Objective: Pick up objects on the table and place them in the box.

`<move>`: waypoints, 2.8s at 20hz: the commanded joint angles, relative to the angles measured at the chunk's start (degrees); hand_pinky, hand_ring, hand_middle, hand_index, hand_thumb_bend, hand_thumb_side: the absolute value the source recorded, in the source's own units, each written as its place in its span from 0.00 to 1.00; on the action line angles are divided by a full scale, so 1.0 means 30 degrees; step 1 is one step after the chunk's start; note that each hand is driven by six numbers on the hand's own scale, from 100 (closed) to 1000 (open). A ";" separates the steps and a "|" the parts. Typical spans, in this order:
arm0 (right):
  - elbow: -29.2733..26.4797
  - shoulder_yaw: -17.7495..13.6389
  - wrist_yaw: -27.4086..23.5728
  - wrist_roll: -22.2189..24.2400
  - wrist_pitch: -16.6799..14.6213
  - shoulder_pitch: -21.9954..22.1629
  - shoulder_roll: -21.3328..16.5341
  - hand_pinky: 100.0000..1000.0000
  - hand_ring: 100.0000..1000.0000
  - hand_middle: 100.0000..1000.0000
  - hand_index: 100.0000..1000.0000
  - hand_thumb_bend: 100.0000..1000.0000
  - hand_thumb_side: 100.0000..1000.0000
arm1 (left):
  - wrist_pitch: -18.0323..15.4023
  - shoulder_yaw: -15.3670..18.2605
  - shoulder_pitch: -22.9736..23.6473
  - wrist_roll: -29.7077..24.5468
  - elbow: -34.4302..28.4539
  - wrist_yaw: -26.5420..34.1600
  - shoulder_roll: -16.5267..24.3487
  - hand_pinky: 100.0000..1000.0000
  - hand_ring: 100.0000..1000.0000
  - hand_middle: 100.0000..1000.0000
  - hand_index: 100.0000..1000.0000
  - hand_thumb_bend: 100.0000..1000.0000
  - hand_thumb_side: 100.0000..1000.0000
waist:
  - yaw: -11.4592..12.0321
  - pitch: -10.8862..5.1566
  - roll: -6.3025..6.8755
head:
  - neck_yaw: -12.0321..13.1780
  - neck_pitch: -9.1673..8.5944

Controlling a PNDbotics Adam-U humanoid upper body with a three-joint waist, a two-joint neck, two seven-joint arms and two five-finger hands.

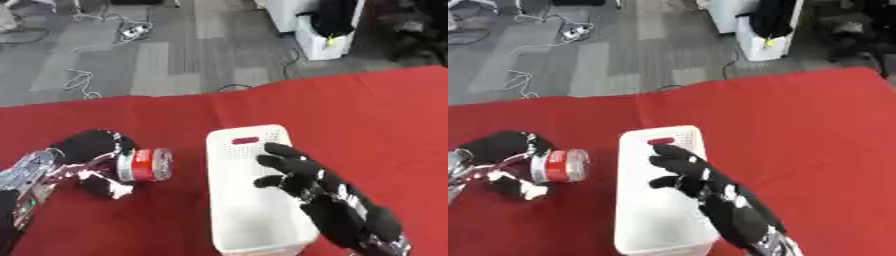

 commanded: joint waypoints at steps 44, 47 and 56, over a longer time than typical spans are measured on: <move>0.0501 -0.0009 0.0485 0.0436 -0.0293 0.2540 0.0940 0.83 0.95 0.99 0.91 0.44 1.00 | 0.1201 -0.1283 -0.0540 0.0010 -0.3564 0.1549 0.1988 0.00 0.07 0.16 0.34 0.21 0.00 | 0.1974 -0.3974 0.0044 | -0.0075 -0.0733; 0.0567 -0.0024 0.0519 0.0432 -0.0349 0.2591 0.1041 0.83 0.95 0.99 0.91 0.44 1.00 | 0.1350 -0.1304 -0.0715 -0.0187 -0.3530 0.2400 0.1679 0.00 0.06 0.15 0.34 0.13 0.00 | 0.1870 -0.4128 -0.0006 | -0.0050 -0.0717; 0.0916 -0.0354 0.0800 0.0168 -0.0707 0.2760 0.0996 0.83 0.95 0.98 0.91 0.45 1.00 | 0.1695 -0.1863 -0.1709 -0.1454 -0.4345 0.4874 0.1048 0.00 0.05 0.14 0.33 0.12 0.00 | 0.1421 -0.4759 -0.0011 | 0.0052 -0.0430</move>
